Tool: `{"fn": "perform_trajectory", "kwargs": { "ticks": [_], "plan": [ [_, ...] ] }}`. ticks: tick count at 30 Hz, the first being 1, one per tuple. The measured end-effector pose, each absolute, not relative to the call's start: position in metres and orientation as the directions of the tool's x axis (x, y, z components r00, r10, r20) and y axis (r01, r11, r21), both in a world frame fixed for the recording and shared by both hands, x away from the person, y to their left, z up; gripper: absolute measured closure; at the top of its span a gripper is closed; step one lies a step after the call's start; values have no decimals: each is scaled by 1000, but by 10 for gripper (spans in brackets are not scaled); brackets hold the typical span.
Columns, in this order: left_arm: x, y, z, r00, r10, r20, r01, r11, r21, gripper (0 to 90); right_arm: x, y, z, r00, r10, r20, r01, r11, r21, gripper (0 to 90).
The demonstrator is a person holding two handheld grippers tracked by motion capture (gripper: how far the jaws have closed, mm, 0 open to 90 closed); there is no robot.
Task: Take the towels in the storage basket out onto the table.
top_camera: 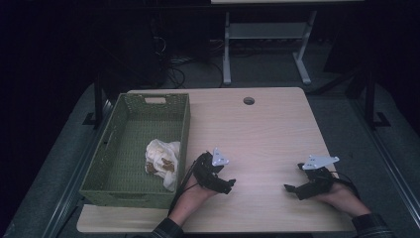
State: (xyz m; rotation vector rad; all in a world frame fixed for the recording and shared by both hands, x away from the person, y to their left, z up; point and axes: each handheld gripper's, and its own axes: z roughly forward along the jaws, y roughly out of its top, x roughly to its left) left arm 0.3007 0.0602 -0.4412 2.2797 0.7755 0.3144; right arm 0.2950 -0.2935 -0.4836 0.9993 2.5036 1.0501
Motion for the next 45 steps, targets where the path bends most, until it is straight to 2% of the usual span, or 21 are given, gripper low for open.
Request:
{"fn": "perform_trajectory", "kwargs": {
  "ticks": [12, 24, 45],
  "plan": [
    [303, 62, -430, 783, 621, -25, 455, -546, 703, 134, 295, -294, -484, -736, 676, 34, 498, 507, 703, 11],
    [306, 60, -418, 804, 593, -49, 445, -545, 710, 133, 295, -294, -484, -738, 674, 34, 497, 508, 703, 11],
    [321, 60, -393, 817, 575, -46, 421, -539, 729, 133, 295, -294, -484, -738, 674, 33, 496, 508, 704, 11]
  ]
}}
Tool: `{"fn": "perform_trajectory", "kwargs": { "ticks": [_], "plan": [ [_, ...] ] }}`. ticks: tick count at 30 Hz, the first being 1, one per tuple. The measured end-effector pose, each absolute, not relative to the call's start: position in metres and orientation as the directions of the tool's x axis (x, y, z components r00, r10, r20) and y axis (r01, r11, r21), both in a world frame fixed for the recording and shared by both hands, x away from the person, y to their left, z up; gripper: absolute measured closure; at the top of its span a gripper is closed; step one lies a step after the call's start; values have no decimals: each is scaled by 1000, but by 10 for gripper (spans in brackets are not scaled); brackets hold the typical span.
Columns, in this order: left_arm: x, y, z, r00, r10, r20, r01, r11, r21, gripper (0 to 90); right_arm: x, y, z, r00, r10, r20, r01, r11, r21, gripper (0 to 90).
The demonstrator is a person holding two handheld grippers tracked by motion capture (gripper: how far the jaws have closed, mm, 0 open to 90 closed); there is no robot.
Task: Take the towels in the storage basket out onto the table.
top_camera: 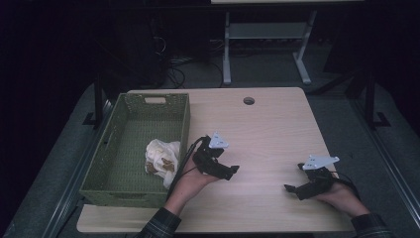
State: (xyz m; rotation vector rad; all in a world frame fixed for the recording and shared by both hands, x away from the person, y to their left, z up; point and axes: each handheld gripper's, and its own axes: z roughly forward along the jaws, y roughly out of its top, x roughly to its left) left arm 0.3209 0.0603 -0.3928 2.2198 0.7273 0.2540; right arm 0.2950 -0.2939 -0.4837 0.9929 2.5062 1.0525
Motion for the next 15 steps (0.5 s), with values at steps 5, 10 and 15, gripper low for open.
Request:
{"fn": "perform_trajectory", "kwargs": {
  "ticks": [5, 10, 15],
  "plan": [
    [325, 61, -389, 827, 560, -50, 407, -536, 740, 133, 295, -294, -484, -737, 675, 37, 499, 506, 703, 11],
    [330, 61, -383, 835, 549, -34, 395, -556, 731, 133, 296, -294, -484, -741, 671, 33, 494, 510, 704, 11],
    [333, 64, -381, 839, 543, -29, 389, -563, 729, 133, 296, -294, -484, -742, 670, 34, 493, 511, 704, 11]
  ]
}}
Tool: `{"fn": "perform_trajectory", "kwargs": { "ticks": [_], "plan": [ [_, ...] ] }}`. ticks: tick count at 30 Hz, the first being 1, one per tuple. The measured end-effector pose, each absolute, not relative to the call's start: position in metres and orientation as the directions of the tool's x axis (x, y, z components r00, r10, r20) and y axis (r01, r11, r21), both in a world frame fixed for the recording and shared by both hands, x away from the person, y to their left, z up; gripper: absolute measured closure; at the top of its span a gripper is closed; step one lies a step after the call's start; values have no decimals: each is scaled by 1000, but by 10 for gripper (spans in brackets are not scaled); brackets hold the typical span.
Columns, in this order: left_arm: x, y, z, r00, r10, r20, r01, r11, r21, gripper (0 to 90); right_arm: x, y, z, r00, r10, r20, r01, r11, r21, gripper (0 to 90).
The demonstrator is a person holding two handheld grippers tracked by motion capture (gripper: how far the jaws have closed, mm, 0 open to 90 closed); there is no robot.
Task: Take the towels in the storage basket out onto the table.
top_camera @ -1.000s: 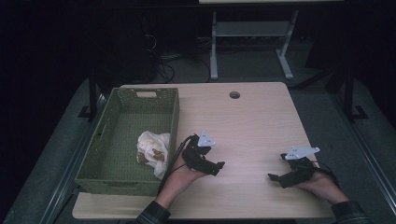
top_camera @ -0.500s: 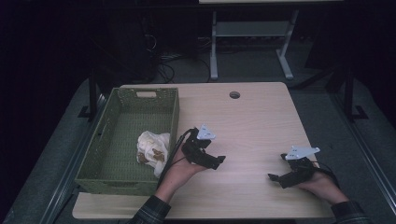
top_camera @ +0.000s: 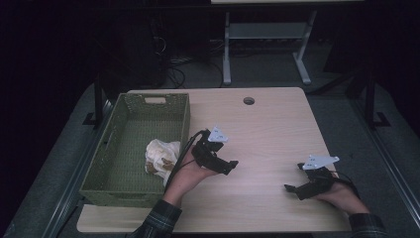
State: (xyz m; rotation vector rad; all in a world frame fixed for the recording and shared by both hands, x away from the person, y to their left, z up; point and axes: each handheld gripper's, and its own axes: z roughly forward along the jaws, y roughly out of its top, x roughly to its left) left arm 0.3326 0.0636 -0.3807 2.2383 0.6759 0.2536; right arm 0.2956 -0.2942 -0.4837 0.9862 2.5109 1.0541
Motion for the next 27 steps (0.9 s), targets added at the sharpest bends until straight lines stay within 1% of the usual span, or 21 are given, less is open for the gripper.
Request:
{"fn": "perform_trajectory", "kwargs": {
  "ticks": [7, 9, 13, 16, 18, 23, 27],
  "plan": [
    [337, 77, -371, 829, 556, -55, 409, -537, 738, 133, 296, -294, -484, -742, 669, 34, 493, 511, 704, 11],
    [338, 80, -369, 829, 552, -96, 423, -505, 752, 133, 296, -294, -484, -742, 669, 34, 493, 511, 704, 11],
    [339, 81, -366, 829, 546, -119, 436, -499, 749, 133, 296, -294, -484, -742, 669, 34, 493, 511, 704, 11],
    [339, 84, -363, 833, 545, -97, 425, -516, 744, 133, 295, -294, -483, -741, 671, 37, 497, 510, 702, 11],
    [340, 88, -360, 829, 548, -109, 431, -502, 750, 133, 296, -294, -484, -743, 668, 34, 493, 513, 703, 11],
    [341, 97, -356, 822, 563, -88, 423, -500, 756, 133, 295, -294, -483, -741, 670, 36, 496, 511, 702, 11],
    [343, 105, -354, 812, 578, -88, 429, -487, 761, 133, 296, -294, -484, -743, 668, 33, 493, 513, 703, 11]
  ]
}}
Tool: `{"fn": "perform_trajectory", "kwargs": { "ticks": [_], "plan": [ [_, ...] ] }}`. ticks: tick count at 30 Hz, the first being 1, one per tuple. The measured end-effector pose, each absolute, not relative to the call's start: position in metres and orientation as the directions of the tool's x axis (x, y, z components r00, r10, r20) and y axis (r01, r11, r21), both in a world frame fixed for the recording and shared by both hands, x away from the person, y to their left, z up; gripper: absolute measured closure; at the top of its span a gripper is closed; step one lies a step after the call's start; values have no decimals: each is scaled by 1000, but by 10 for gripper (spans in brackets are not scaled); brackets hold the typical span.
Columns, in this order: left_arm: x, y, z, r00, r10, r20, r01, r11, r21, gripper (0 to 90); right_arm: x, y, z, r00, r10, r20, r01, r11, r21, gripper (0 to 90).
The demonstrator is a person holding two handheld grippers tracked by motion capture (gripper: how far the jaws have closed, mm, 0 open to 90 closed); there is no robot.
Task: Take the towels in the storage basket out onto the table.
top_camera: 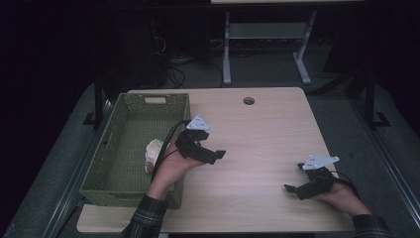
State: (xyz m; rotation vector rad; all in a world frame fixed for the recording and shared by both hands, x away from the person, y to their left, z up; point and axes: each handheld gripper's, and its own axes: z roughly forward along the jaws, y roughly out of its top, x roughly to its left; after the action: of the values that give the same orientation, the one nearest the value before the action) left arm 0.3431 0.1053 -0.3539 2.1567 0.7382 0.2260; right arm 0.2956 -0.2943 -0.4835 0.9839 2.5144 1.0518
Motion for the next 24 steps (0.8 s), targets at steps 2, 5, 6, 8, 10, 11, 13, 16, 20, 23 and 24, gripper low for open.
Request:
{"fn": "perform_trajectory", "kwargs": {
  "ticks": [2, 5, 6, 8, 10, 11, 13, 16, 20, 23, 24],
  "plan": [
    [343, 108, -354, 802, 590, -96, 438, -472, 765, 133, 295, -294, -483, -741, 670, 36, 496, 511, 702, 11],
    [344, 114, -353, 799, 596, -84, 437, -479, 761, 133, 296, -294, -484, -743, 669, 34, 493, 513, 703, 11],
    [344, 116, -353, 796, 599, -84, 440, -478, 760, 133, 296, -294, -484, -743, 668, 34, 493, 513, 703, 11],
    [345, 121, -353, 792, 605, -82, 442, -476, 761, 133, 296, -294, -484, -743, 668, 33, 493, 513, 703, 11],
    [345, 126, -352, 787, 612, -80, 439, -464, 769, 134, 296, -294, -484, -743, 668, 33, 492, 513, 703, 11],
    [345, 128, -351, 784, 615, -80, 439, -460, 772, 134, 296, -294, -484, -743, 669, 34, 493, 513, 703, 11],
    [345, 131, -350, 783, 617, -77, 439, -460, 772, 134, 296, -294, -484, -743, 669, 34, 494, 512, 703, 11],
    [345, 136, -348, 777, 625, -73, 439, -455, 775, 134, 295, -294, -483, -741, 670, 36, 496, 511, 702, 11],
    [344, 145, -346, 768, 636, -71, 445, -451, 774, 134, 296, -294, -484, -743, 669, 34, 493, 513, 703, 11],
    [344, 151, -345, 761, 646, -68, 449, -448, 773, 134, 296, -294, -484, -743, 669, 34, 494, 512, 703, 11],
    [344, 153, -345, 756, 650, -69, 453, -444, 773, 134, 296, -294, -484, -743, 669, 34, 493, 512, 703, 11]
  ]
}}
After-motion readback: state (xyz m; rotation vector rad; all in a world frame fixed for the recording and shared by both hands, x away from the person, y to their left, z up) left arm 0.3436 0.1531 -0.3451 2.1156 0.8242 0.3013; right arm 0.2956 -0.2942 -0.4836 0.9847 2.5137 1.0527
